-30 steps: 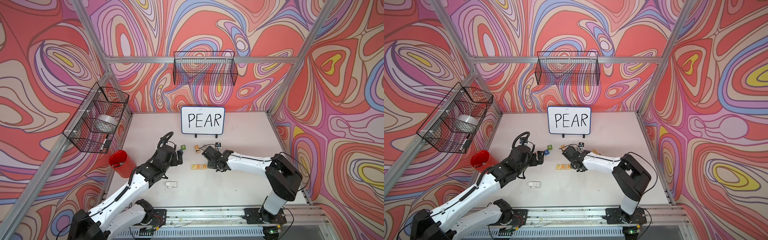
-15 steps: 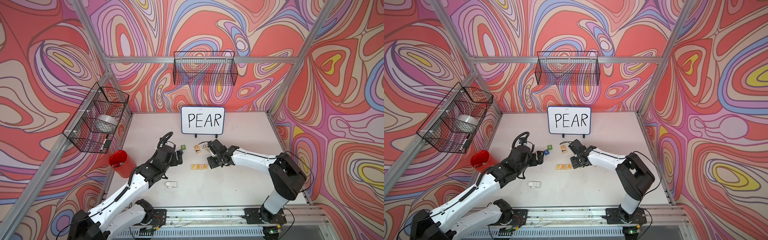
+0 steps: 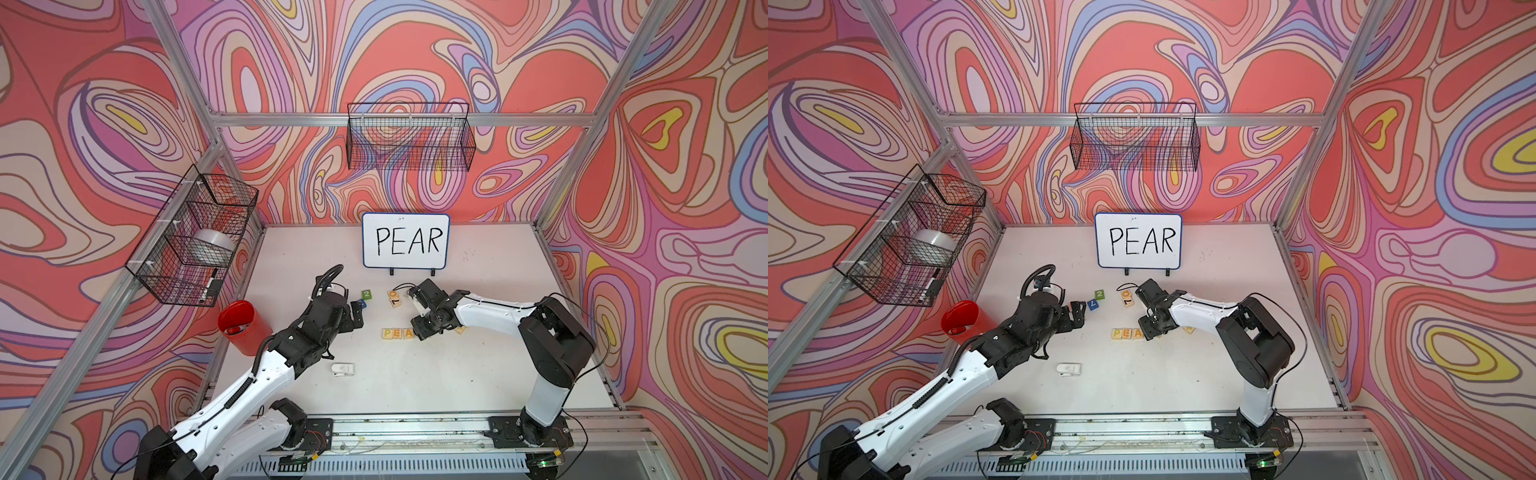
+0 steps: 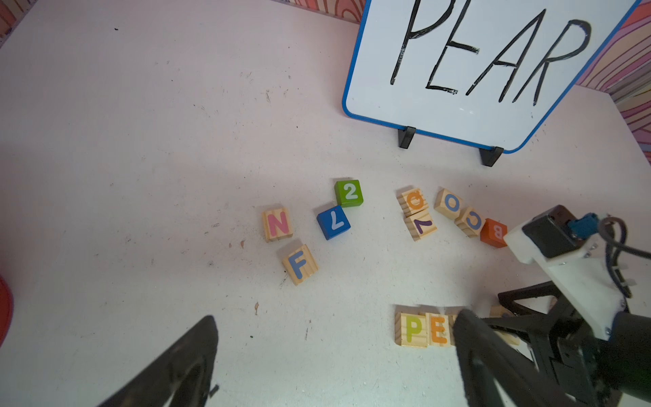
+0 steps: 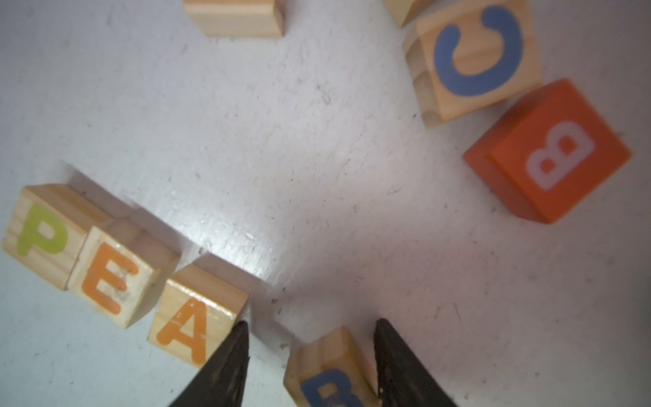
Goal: Spell the uppercase word “pear” with letter blocks
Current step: Move the letter block to the center of the board.
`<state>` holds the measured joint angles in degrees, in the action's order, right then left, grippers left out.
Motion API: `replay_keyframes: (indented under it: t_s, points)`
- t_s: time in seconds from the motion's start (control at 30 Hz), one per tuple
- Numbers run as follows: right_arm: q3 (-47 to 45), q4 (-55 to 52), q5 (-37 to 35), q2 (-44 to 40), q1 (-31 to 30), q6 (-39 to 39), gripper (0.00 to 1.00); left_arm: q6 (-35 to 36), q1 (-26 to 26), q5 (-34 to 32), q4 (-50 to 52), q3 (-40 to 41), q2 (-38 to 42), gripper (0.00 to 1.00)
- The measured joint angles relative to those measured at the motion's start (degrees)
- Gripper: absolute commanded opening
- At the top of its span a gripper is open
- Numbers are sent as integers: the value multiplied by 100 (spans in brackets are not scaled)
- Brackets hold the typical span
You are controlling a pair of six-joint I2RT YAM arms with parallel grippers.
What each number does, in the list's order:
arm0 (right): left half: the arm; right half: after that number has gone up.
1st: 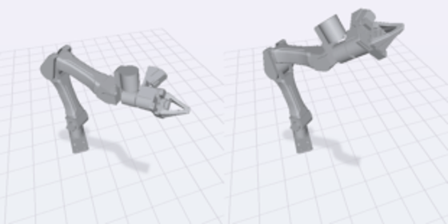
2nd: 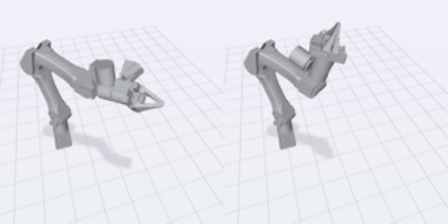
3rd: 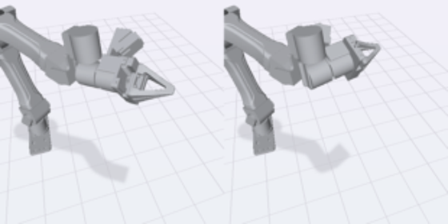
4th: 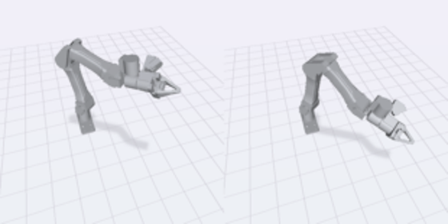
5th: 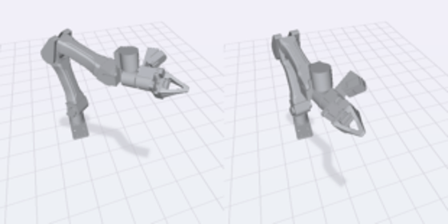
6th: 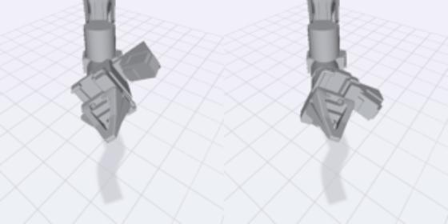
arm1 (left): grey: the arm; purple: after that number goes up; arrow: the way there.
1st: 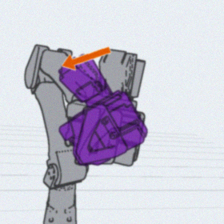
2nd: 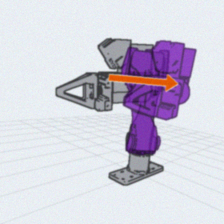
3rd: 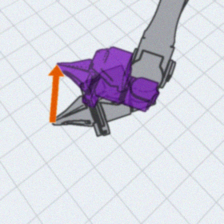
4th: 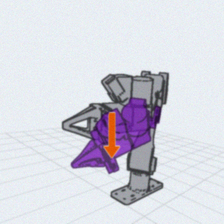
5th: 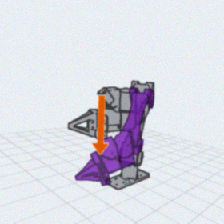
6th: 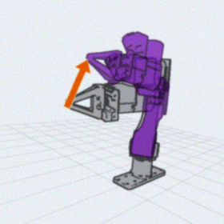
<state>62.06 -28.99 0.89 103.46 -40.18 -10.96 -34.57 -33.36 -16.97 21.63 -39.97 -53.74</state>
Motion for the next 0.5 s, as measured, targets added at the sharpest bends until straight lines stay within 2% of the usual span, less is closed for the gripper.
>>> replay_keyframes:
  t_s: [0.5]
  points:
    - [-203, -33, -26, -208, -7, -452, 53, -20, 0, 0, 11, 0, 15, 100]
